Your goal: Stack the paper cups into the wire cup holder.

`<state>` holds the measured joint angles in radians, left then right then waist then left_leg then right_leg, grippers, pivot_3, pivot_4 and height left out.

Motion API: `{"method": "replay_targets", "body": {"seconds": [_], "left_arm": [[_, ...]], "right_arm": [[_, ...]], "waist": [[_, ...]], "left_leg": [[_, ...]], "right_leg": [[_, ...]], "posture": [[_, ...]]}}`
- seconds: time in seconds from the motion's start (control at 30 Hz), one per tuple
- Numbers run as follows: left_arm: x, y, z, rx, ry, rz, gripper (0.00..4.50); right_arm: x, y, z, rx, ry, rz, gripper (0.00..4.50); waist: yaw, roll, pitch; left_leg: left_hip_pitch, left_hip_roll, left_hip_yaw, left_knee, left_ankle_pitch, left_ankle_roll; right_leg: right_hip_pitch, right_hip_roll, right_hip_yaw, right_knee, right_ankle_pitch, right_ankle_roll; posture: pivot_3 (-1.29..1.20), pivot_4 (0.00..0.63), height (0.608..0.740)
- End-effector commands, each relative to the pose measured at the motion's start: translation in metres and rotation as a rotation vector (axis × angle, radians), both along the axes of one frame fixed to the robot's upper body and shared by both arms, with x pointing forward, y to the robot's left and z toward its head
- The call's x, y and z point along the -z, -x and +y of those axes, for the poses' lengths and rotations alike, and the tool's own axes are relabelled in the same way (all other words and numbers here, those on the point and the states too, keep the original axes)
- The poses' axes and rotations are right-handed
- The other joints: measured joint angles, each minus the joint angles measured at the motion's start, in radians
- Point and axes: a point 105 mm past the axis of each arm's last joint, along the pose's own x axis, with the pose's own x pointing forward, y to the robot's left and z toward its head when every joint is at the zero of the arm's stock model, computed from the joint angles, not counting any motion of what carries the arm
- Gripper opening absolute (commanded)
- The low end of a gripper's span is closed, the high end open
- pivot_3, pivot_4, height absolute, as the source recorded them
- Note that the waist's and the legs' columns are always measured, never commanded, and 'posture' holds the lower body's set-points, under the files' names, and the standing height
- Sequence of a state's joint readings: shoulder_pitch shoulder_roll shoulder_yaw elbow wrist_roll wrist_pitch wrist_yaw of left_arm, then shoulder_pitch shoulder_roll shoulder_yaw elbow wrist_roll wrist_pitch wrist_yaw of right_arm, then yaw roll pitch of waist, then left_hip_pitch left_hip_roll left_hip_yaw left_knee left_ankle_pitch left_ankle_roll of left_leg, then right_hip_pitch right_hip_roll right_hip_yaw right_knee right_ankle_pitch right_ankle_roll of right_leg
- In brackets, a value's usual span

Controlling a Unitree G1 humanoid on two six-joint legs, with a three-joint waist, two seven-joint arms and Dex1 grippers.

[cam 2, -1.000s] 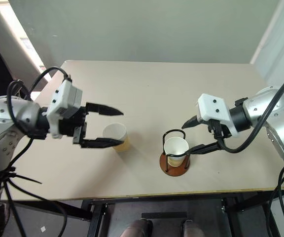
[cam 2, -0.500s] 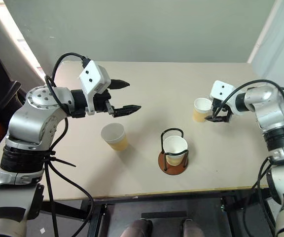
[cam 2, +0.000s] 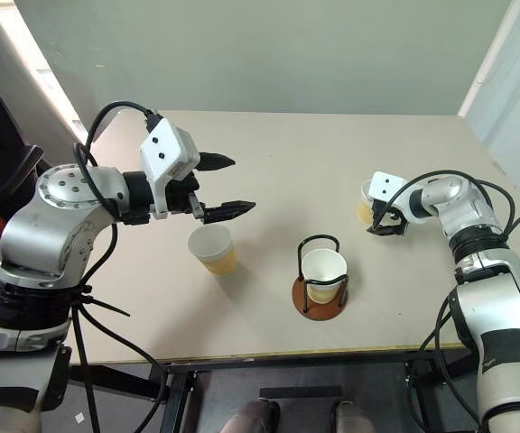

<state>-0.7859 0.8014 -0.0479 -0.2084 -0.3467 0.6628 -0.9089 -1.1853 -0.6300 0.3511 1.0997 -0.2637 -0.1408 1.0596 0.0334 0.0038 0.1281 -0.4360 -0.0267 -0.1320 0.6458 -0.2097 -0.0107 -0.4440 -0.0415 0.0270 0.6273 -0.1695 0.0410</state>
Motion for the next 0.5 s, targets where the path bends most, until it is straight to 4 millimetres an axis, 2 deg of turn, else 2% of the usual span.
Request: {"method": "replay_targets", "body": {"seconds": [0.03, 0.27, 0.37, 0.4, 0.43, 0.5], "left_arm": [[-0.012, 0.008, 0.005, -0.011, 0.009, -0.046, 4.50], [-0.018, 0.006, 0.007, -0.023, 0.006, -0.065, 4.50], [-0.020, 0.005, 0.006, -0.011, 0.003, -0.073, 4.50], [-0.020, 0.006, 0.006, -0.001, -0.001, -0.069, 4.50], [-0.019, 0.007, 0.007, 0.010, -0.006, -0.061, 4.50], [-0.014, 0.015, 0.011, 0.056, -0.039, -0.031, 4.50]], "right_arm": [[-0.015, -0.003, 0.005, -0.026, -0.014, -0.050, 2.79], [-0.025, -0.004, 0.007, -0.031, -0.038, -0.087, 0.15], [-0.035, 0.007, 0.010, -0.113, -0.062, -0.059, 0.02], [-0.046, 0.011, 0.012, -0.146, -0.086, -0.056, 0.02], [-0.059, 0.017, 0.014, -0.181, -0.105, -0.061, 0.02], [-0.100, 0.040, 0.026, -0.309, -0.149, -0.082, 0.02]], "waist": [[-0.001, 0.000, 0.000], [-0.001, 0.000, 0.000], [-0.001, 0.000, 0.000], [0.000, 0.000, 0.000], [0.000, 0.001, 0.000], [-0.001, 0.002, 0.001]], "left_leg": [[0.000, 0.000, 0.000, 0.000, 0.000, 0.000], [0.000, 0.001, 0.000, 0.000, 0.000, -0.001], [0.000, 0.001, 0.000, 0.000, 0.000, -0.001], [0.000, 0.001, 0.000, 0.000, 0.000, -0.001], [0.000, 0.001, 0.000, 0.000, 0.000, -0.001], [0.000, 0.001, 0.001, -0.001, 0.000, -0.002]], "right_leg": [[0.000, 0.000, 0.000, 0.000, 0.000, 0.000], [0.000, 0.000, 0.000, 0.001, 0.000, -0.001], [0.000, 0.000, 0.000, 0.000, 0.000, -0.001], [0.000, 0.000, -0.001, 0.000, 0.000, -0.002], [0.000, 0.000, -0.001, 0.000, 0.000, -0.002], [-0.001, 0.000, -0.001, 0.000, -0.001, -0.003]], "posture": [[0.00, 0.150, 0.740], [0.00, 0.150, 0.740], [0.00, 0.150, 0.740], [0.00, 0.150, 0.740], [0.00, 0.150, 0.740], [0.00, 0.150, 0.740]]}}
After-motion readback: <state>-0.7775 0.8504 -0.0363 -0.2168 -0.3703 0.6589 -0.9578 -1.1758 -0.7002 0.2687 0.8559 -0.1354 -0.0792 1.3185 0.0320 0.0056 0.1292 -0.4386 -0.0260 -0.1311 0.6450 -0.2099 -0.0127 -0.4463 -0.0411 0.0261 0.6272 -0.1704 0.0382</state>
